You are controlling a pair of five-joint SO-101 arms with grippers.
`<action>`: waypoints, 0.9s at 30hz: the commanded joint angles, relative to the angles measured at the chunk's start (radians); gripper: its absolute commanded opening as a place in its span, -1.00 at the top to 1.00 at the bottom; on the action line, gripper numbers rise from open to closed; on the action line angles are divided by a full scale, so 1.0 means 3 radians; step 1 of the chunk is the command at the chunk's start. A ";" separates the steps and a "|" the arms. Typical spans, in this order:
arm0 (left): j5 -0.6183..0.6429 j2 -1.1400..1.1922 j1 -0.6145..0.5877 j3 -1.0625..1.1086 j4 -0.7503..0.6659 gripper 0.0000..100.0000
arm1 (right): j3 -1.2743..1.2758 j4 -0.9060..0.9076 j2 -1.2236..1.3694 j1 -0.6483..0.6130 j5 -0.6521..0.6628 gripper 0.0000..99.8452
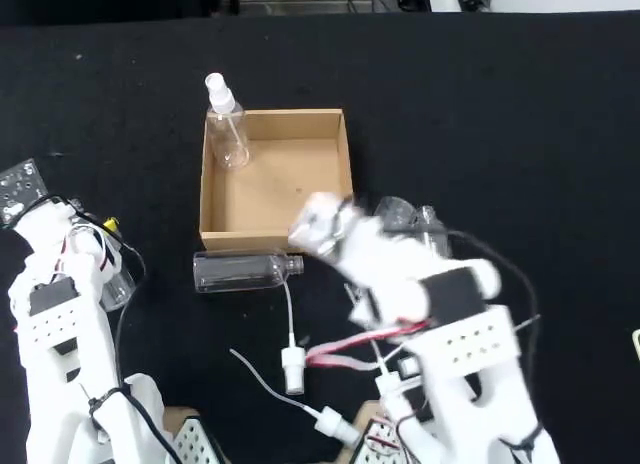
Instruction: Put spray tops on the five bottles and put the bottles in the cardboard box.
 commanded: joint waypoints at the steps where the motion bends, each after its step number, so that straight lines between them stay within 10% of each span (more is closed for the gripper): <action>1: 0.0036 -0.0092 0.0008 -0.0013 -0.0061 0.94 | 0.0100 -0.0036 -0.0008 -0.0803 -0.0604 0.65; 15: 0.0404 -0.0092 -0.0560 -0.0141 -0.0077 0.94 | 0.0811 -0.0731 -0.0003 -0.2450 -0.1816 0.64; 27: 0.0404 -0.0092 -0.0632 -0.0146 -0.0077 0.94 | 0.1092 -0.1325 -0.0003 -0.2082 -0.1851 0.64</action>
